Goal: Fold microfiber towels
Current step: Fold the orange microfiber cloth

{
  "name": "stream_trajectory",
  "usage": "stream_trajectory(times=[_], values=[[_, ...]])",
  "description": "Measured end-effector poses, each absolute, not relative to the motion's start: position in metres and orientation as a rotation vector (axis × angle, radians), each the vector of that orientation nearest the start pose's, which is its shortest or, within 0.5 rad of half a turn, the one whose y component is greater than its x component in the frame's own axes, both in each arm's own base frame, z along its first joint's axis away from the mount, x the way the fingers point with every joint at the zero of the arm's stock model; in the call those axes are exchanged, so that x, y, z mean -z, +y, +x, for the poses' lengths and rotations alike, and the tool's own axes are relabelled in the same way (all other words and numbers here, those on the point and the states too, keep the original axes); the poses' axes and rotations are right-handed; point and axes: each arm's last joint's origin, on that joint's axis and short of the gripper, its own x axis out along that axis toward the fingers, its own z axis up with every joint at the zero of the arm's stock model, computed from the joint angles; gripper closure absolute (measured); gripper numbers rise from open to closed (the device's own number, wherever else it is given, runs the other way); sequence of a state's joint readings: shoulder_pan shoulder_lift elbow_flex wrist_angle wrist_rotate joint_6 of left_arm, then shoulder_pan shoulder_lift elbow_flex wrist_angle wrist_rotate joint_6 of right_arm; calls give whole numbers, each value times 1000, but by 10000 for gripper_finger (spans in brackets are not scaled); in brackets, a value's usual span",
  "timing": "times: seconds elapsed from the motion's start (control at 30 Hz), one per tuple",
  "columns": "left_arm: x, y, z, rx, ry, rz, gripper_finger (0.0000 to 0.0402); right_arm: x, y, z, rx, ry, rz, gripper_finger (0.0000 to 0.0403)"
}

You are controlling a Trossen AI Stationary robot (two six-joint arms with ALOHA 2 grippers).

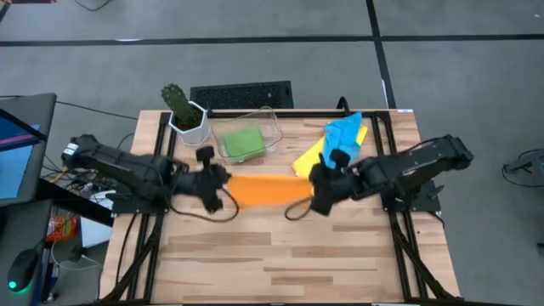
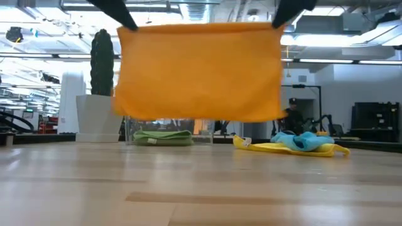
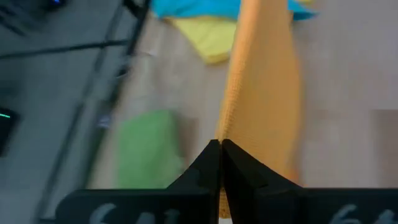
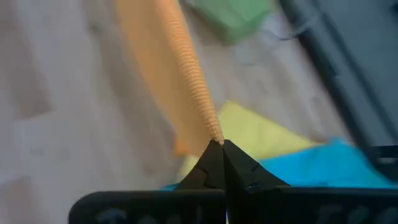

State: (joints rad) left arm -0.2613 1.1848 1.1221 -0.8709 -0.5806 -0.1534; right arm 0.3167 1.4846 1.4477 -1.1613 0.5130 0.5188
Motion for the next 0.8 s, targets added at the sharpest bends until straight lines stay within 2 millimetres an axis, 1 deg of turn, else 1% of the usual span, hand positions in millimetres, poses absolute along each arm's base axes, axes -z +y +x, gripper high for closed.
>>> stream_trajectory(times=[0.07, 0.13, 0.2, 0.27, 0.33, 0.37, 0.43, 0.5, 0.57, 0.63, 0.7, 0.8], values=[[-320, -27, 224, -405, 837, 293, 401, -330, 61, 272, 481, 1009, -57, 396], [-317, -15, 225, -440, 879, 326, 401, -328, 53, 281, 505, 994, -67, 396], [-313, -9, 230, -458, 902, 312, 401, -319, 51, 287, 506, 1037, -95, 396], [-303, -9, 229, -434, 950, 264, 401, -309, 58, 298, 490, 1039, -106, 396], [-289, -16, 231, -372, 974, 201, 401, -295, 69, 301, 450, 1089, -131, 396], [-279, -21, 229, -343, 996, 180, 401, -288, 76, 307, 431, 1092, -134, 396], [-257, -32, 223, -304, 1053, 157, 401, -274, 93, 315, 388, 1109, -139, 396], [-239, -44, 221, -284, 1043, 107, 401, -256, 112, 321, 351, 1138, -163, 396], [-223, -56, 211, -259, 1082, 75, 401, -243, 133, 327, 296, 1126, -159, 396], [-215, -71, 211, -218, 1049, 12, 401, -230, 150, 325, 254, 1161, -156, 394], [-207, -84, 204, -172, 1058, -12, 401, -219, 167, 327, 225, 1146, -123, 392], [-199, -105, 202, -75, 1025, -49, 401, -211, 186, 323, 162, 1153, -116, 392]])
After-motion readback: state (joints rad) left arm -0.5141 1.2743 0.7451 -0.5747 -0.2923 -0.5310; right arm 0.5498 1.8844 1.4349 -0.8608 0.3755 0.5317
